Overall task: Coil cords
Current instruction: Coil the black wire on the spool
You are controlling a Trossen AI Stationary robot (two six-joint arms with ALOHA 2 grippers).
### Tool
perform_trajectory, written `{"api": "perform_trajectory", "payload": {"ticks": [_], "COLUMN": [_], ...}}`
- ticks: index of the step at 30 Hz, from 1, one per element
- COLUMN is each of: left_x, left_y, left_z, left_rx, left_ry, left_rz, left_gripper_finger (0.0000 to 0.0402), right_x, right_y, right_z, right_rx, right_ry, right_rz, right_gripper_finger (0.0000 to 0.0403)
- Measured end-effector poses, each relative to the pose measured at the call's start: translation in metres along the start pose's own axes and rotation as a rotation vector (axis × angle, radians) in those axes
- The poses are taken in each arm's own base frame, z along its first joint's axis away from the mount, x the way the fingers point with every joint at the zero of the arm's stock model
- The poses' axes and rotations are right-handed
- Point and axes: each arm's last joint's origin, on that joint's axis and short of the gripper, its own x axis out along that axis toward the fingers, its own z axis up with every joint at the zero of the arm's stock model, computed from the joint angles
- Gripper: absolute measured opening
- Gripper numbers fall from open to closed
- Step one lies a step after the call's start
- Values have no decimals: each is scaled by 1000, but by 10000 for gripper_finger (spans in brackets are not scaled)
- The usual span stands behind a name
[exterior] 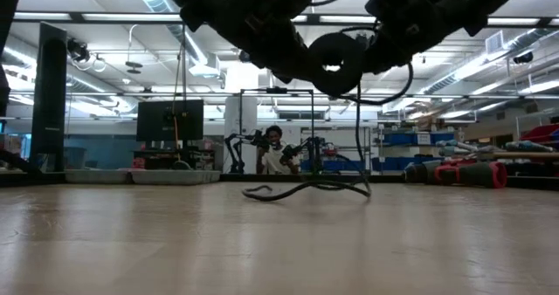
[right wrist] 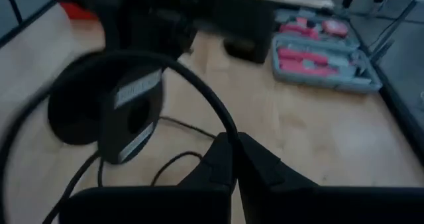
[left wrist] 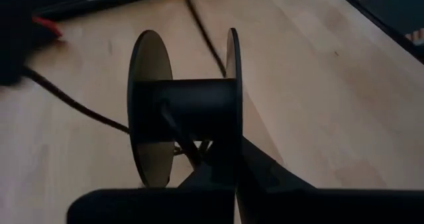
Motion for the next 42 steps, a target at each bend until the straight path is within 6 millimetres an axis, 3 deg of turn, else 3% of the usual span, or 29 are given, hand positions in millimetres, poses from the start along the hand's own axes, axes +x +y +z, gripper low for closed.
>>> {"api": "perform_trajectory", "payload": {"ticks": [6, 12, 21, 33, 42], "left_x": [0, -1, -2, -10, -15], "left_y": [-1, 0, 0, -8, -11], "left_z": [3, 7, 9, 30, 46], "left_rx": [14, 39, 63, 216, 286], "left_ry": [-33, -75, -89, -185, -219], "left_rz": [-38, -36, -27, -19, 0], "left_gripper_finger": [0, 0, 0, 0, 0], "right_x": [1, 24, 46, 48, 50], "right_y": [-6, -10, -7, -4, 5], "right_z": [20, 28, 14, 1, -38], "right_rx": [-35, -43, -38, 11, 120], "right_ry": [-10, 69, 119, 166, 239], "right_rz": [40, 109, 203, 243, 246], "right_gripper_finger": [4, 4, 4, 4, 4]}}
